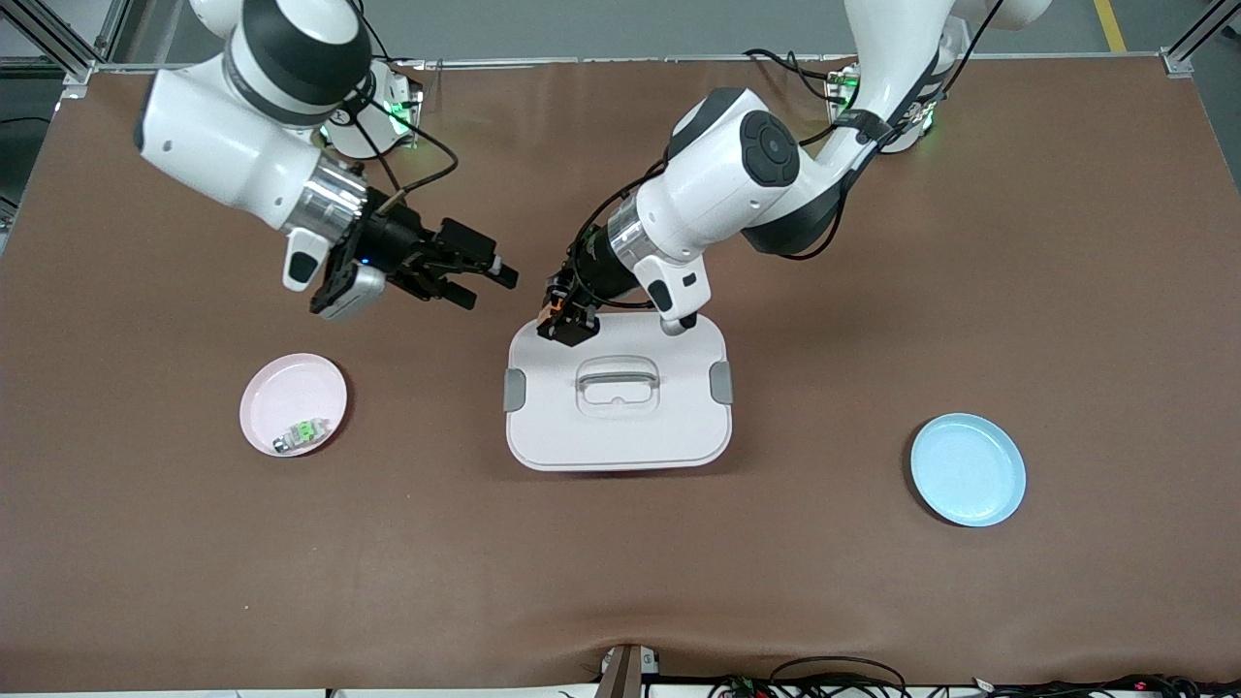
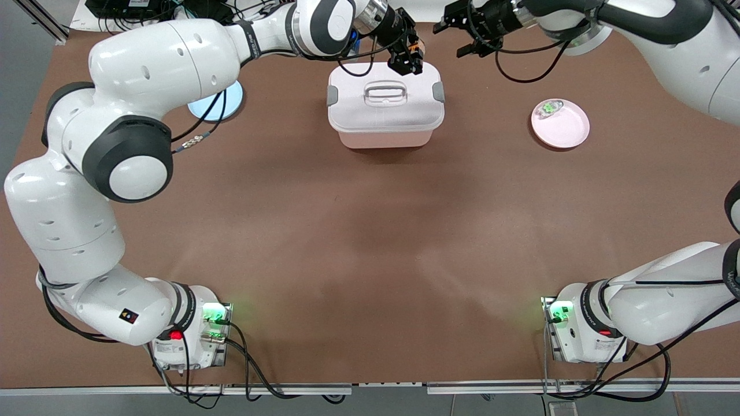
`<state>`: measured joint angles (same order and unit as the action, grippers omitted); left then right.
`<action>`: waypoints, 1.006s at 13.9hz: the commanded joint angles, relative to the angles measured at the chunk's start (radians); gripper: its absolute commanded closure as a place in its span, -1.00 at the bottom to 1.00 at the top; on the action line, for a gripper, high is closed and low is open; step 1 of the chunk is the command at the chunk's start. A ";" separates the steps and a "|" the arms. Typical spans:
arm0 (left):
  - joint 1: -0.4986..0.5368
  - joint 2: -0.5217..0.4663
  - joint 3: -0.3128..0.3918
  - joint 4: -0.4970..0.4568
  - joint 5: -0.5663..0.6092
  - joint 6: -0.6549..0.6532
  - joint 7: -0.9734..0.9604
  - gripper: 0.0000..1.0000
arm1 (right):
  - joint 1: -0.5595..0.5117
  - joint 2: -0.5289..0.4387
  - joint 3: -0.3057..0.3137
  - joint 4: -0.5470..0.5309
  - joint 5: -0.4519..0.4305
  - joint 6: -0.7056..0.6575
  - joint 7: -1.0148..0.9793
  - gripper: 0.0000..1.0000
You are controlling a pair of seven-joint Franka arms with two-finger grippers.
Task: Transfer orange switch to right arm and place
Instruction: 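Hold the switch up while the right gripper reaches toward it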
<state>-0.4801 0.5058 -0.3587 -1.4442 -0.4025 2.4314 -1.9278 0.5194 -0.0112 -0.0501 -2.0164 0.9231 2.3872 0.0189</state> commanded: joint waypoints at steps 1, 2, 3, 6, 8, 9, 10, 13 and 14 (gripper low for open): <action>-0.038 0.022 0.026 0.041 0.027 0.015 -0.039 0.48 | 0.025 -0.020 -0.010 -0.030 0.034 0.027 -0.033 -1.00; -0.048 0.022 0.033 0.044 0.027 0.015 -0.040 0.48 | 0.025 -0.015 -0.010 -0.030 0.034 0.029 -0.066 -1.00; -0.052 0.023 0.038 0.048 0.027 0.015 -0.043 0.48 | 0.025 -0.006 -0.010 -0.031 0.034 0.030 -0.089 -1.00; -0.055 0.028 0.046 0.048 0.027 0.015 -0.045 0.48 | 0.053 0.025 -0.010 -0.033 0.034 0.085 -0.120 -1.00; -0.055 0.026 0.046 0.048 0.027 0.015 -0.045 0.48 | 0.073 0.051 -0.010 -0.030 0.068 0.128 -0.125 -1.00; -0.055 0.026 0.046 0.048 0.027 0.015 -0.045 0.48 | 0.088 0.062 -0.010 -0.028 0.085 0.148 -0.137 -1.00; -0.055 0.026 0.046 0.048 0.027 0.015 -0.045 0.48 | 0.093 0.071 -0.010 -0.028 0.091 0.161 -0.145 -1.00; -0.055 0.025 0.046 0.048 0.027 0.015 -0.045 0.48 | 0.099 0.080 -0.008 -0.027 0.091 0.173 -0.145 -1.00; -0.055 0.025 0.047 0.048 0.027 0.015 -0.045 0.48 | 0.102 0.085 -0.008 -0.024 0.091 0.175 -0.145 -1.00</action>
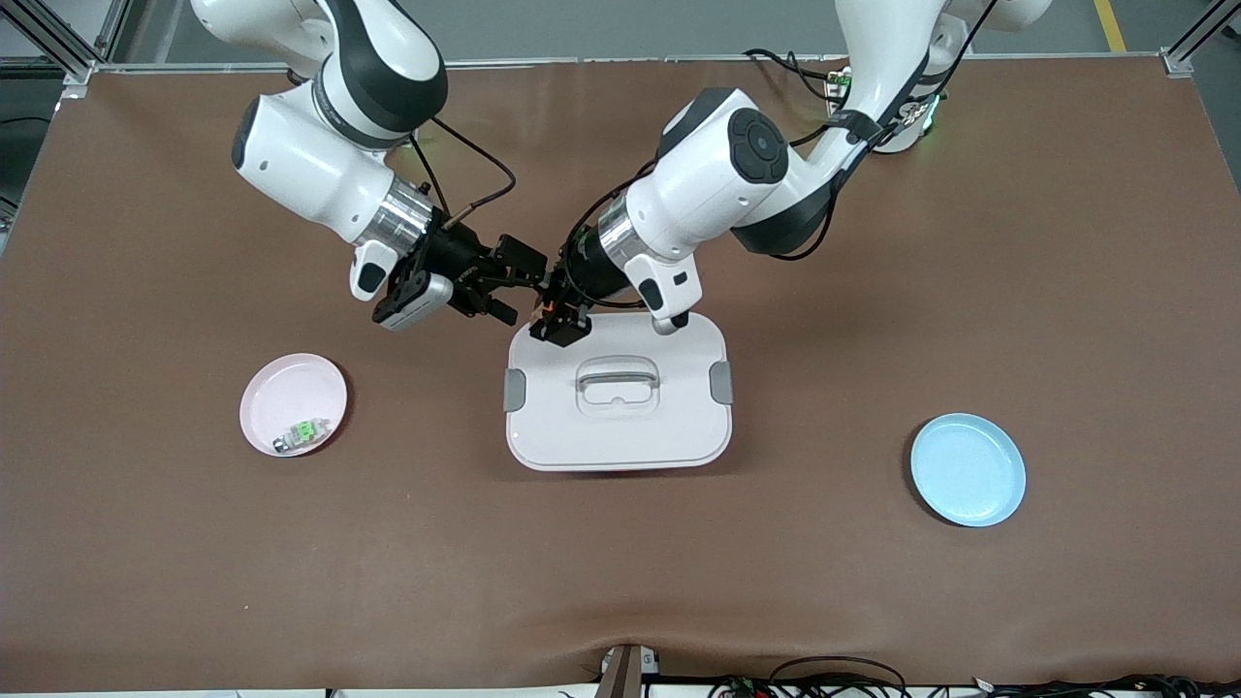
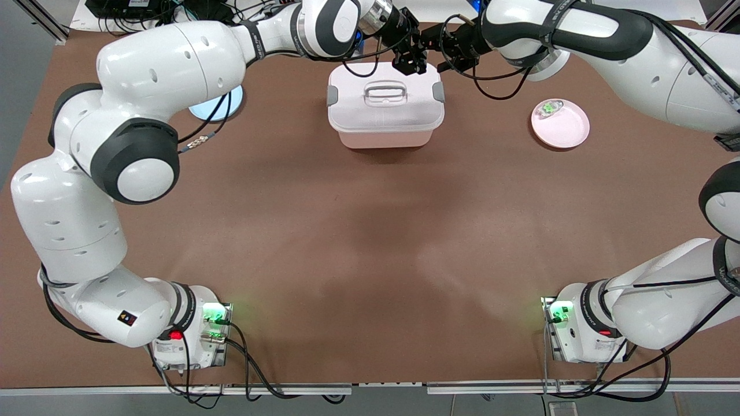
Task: Transfer orange switch to right arm and place
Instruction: 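Close the right gripper on the orange switch beside the left gripper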
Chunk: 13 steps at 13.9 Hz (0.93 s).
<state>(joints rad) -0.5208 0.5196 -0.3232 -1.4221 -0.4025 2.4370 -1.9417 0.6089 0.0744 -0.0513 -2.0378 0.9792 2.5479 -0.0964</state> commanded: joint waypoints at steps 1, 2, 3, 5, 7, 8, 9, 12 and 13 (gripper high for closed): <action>-0.015 0.013 0.012 0.026 0.028 0.010 -0.031 0.48 | 0.015 0.001 -0.007 0.001 0.035 0.018 -0.029 -1.00; -0.015 0.013 0.012 0.026 0.028 0.010 -0.031 0.48 | 0.015 0.001 -0.007 0.002 0.035 0.020 -0.029 -1.00; -0.015 0.013 0.012 0.026 0.028 0.010 -0.031 0.48 | 0.015 0.002 -0.007 0.007 0.036 0.020 -0.029 -1.00; -0.015 0.011 0.012 0.026 0.028 0.010 -0.031 0.48 | 0.015 0.002 -0.007 0.008 0.036 0.020 -0.022 -1.00; -0.016 0.013 0.015 0.028 0.028 0.010 -0.031 0.47 | 0.015 0.002 -0.007 0.008 0.036 0.020 -0.022 -0.88; -0.016 0.013 0.015 0.028 0.028 0.010 -0.031 0.47 | 0.017 0.002 -0.007 0.011 0.036 0.020 -0.025 -0.48; -0.015 0.013 0.015 0.026 0.028 0.010 -0.031 0.47 | 0.021 0.002 -0.007 0.016 0.036 0.021 -0.028 -0.25; -0.016 0.013 0.015 0.028 0.028 0.010 -0.031 0.47 | 0.034 0.004 -0.007 0.022 0.033 0.049 -0.032 0.47; -0.016 0.013 0.015 0.028 0.028 0.010 -0.031 0.47 | 0.047 0.014 -0.007 0.022 0.035 0.069 -0.032 0.48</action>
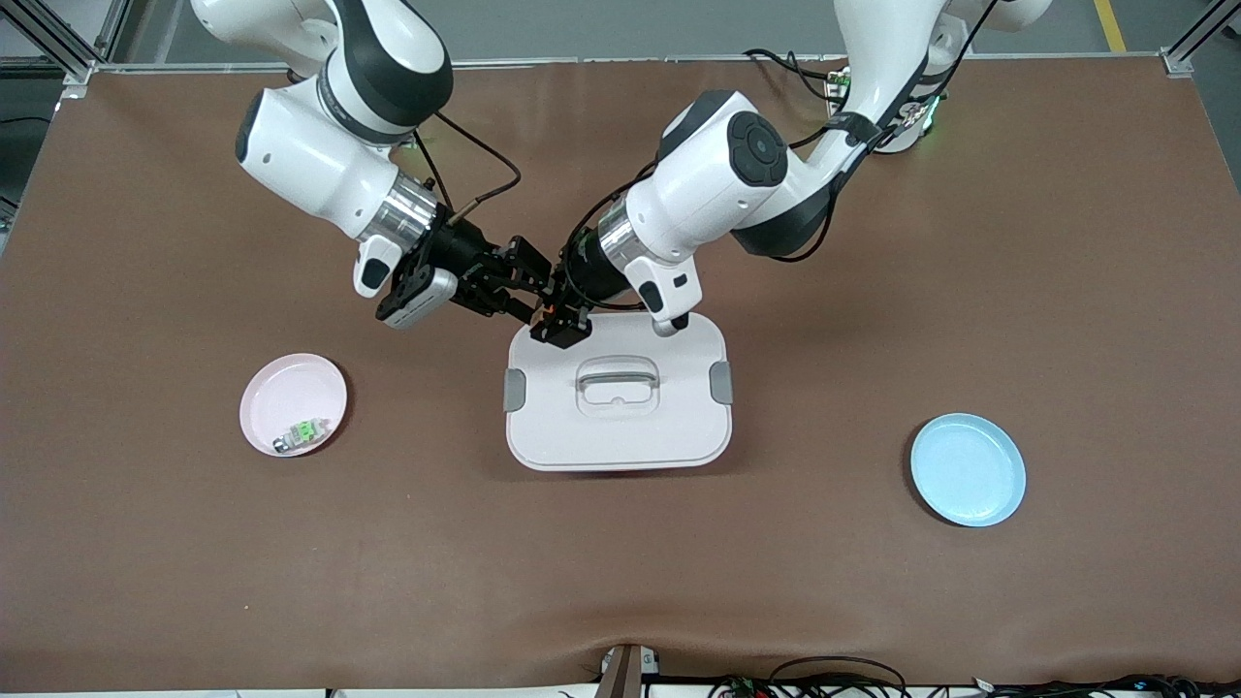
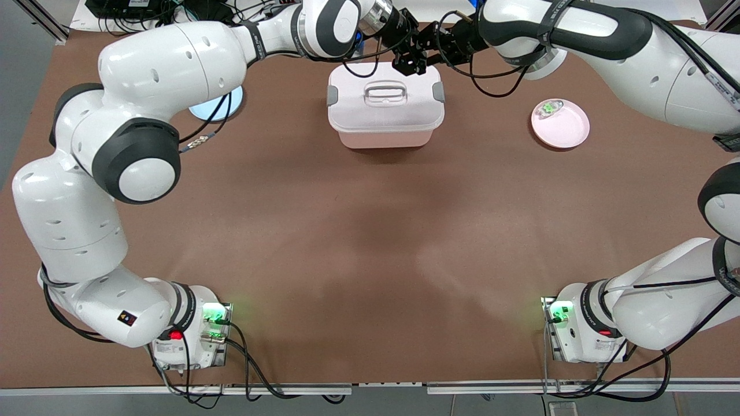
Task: Transfer orange switch to right arm and place
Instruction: 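Close the right gripper on the orange switch beside the left gripper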
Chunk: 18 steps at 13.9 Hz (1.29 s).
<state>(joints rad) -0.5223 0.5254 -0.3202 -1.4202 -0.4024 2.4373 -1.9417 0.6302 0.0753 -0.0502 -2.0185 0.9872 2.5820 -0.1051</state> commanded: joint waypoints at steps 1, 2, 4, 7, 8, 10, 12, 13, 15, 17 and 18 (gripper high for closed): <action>-0.013 0.005 0.012 0.026 0.028 0.009 -0.031 0.47 | 0.029 0.018 -0.008 0.003 0.027 0.055 -0.024 0.57; -0.015 0.005 0.012 0.026 0.028 0.009 -0.029 0.47 | 0.032 0.020 -0.008 0.003 0.027 0.059 -0.022 0.58; -0.015 0.005 0.012 0.026 0.031 0.009 -0.029 0.45 | 0.037 0.021 -0.008 0.003 0.025 0.061 -0.024 0.83; -0.013 0.005 0.010 0.026 0.056 0.009 -0.029 0.26 | 0.037 0.021 -0.008 0.003 0.027 0.059 -0.005 1.00; -0.013 0.004 0.010 0.026 0.056 0.009 -0.028 0.06 | 0.037 0.024 -0.008 0.001 0.027 0.059 -0.005 1.00; -0.013 0.001 0.012 0.027 0.063 0.009 -0.020 -1.00 | 0.039 0.028 -0.008 0.003 0.027 0.059 -0.005 1.00; -0.012 -0.005 0.010 0.029 0.070 0.009 -0.023 -1.00 | 0.039 0.029 -0.008 0.003 0.027 0.059 -0.005 1.00; -0.012 -0.007 0.010 0.032 0.070 0.009 -0.023 -1.00 | 0.039 0.029 -0.008 0.003 0.027 0.059 -0.005 1.00; -0.010 -0.008 0.010 0.032 0.070 0.009 -0.022 -1.00 | 0.034 0.028 -0.010 0.004 0.022 0.046 -0.030 1.00; -0.007 -0.013 0.013 0.032 0.079 0.009 -0.020 -1.00 | 0.023 0.028 -0.011 0.008 0.018 0.026 -0.092 1.00; -0.004 -0.016 0.012 0.032 0.097 0.009 -0.020 -1.00 | 0.023 0.028 -0.016 0.007 0.013 -0.002 -0.122 1.00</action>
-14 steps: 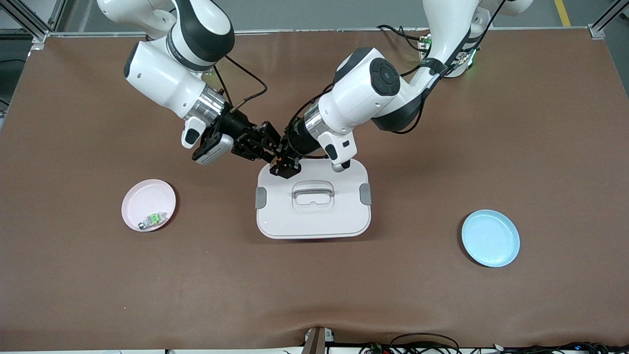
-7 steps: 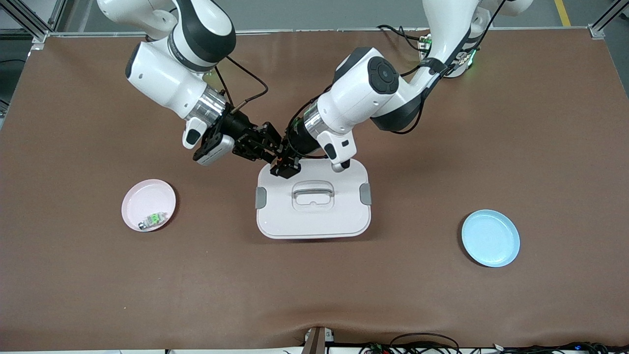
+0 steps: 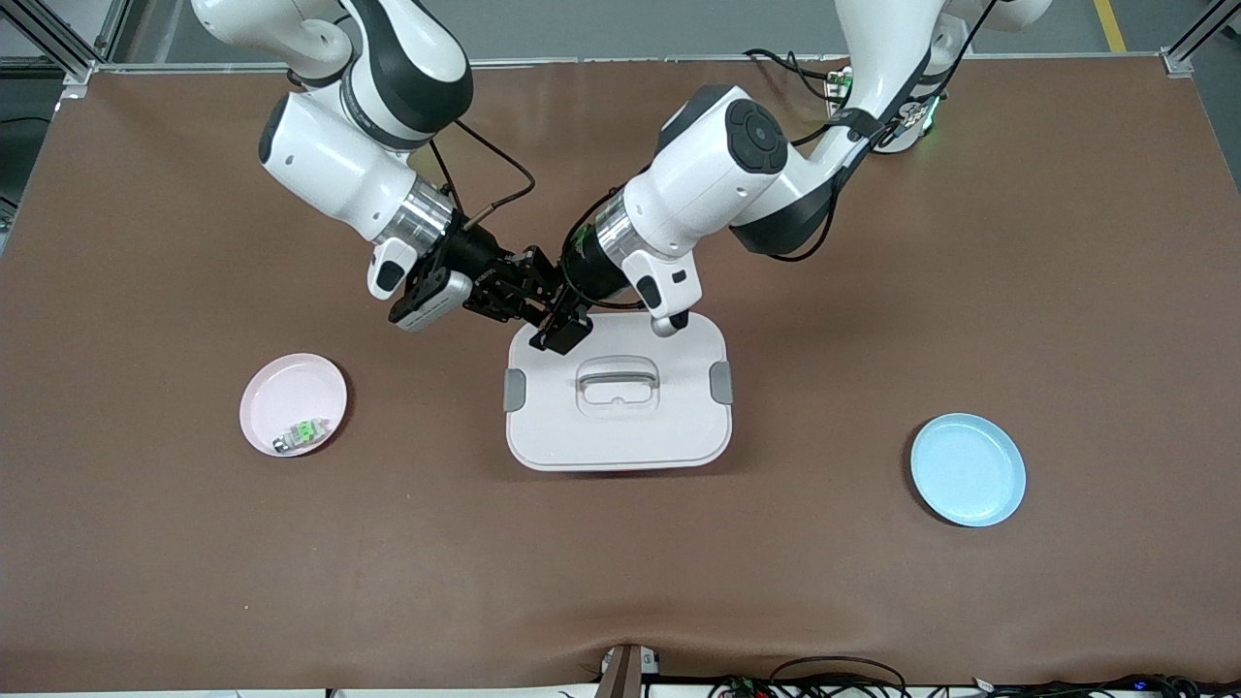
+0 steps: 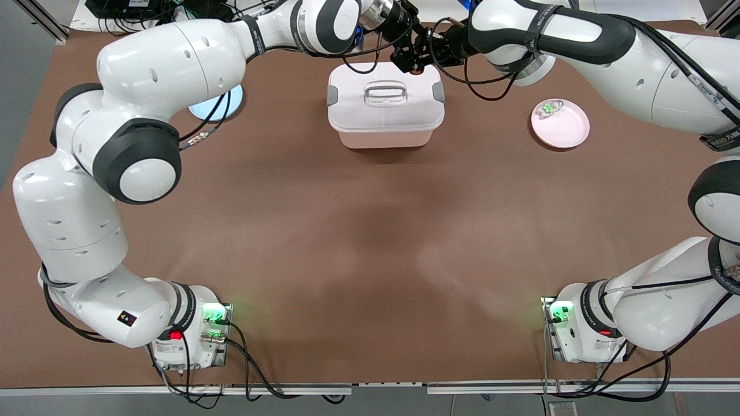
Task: Transfer orange switch to right arm and place
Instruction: 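Close the right gripper on the orange switch beside the left gripper, then open the left gripper and pull it back while the right gripper withdraws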
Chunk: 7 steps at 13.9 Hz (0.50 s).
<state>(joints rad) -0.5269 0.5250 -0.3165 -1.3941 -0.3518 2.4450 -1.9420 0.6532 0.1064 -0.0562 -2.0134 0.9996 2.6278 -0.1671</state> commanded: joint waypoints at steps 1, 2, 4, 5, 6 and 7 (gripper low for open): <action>0.005 -0.026 0.008 0.006 0.068 0.000 -0.022 -1.00 | -0.015 -0.005 -0.013 0.001 -0.003 -0.067 -0.099 1.00; 0.008 -0.034 0.008 0.006 0.086 0.000 -0.020 -1.00 | -0.029 -0.007 -0.013 -0.002 -0.019 -0.084 -0.147 1.00; 0.022 -0.046 0.010 0.004 0.126 -0.001 -0.020 -1.00 | -0.059 -0.010 -0.013 -0.007 -0.088 -0.135 -0.173 1.00; 0.040 -0.054 0.010 0.004 0.143 -0.004 -0.022 -1.00 | -0.079 -0.011 -0.013 -0.005 -0.143 -0.169 -0.173 1.00; 0.062 -0.066 0.008 0.003 0.149 -0.011 -0.022 -1.00 | -0.104 -0.013 -0.014 -0.004 -0.200 -0.211 -0.173 1.00; 0.080 -0.077 0.008 0.001 0.149 -0.017 -0.022 -1.00 | -0.127 -0.019 -0.013 -0.002 -0.258 -0.256 -0.175 1.00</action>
<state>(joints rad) -0.4794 0.4825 -0.3077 -1.3826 -0.2320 2.4461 -1.9420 0.5739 0.1081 -0.0775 -2.0122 0.8220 2.4410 -0.3238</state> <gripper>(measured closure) 0.000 0.573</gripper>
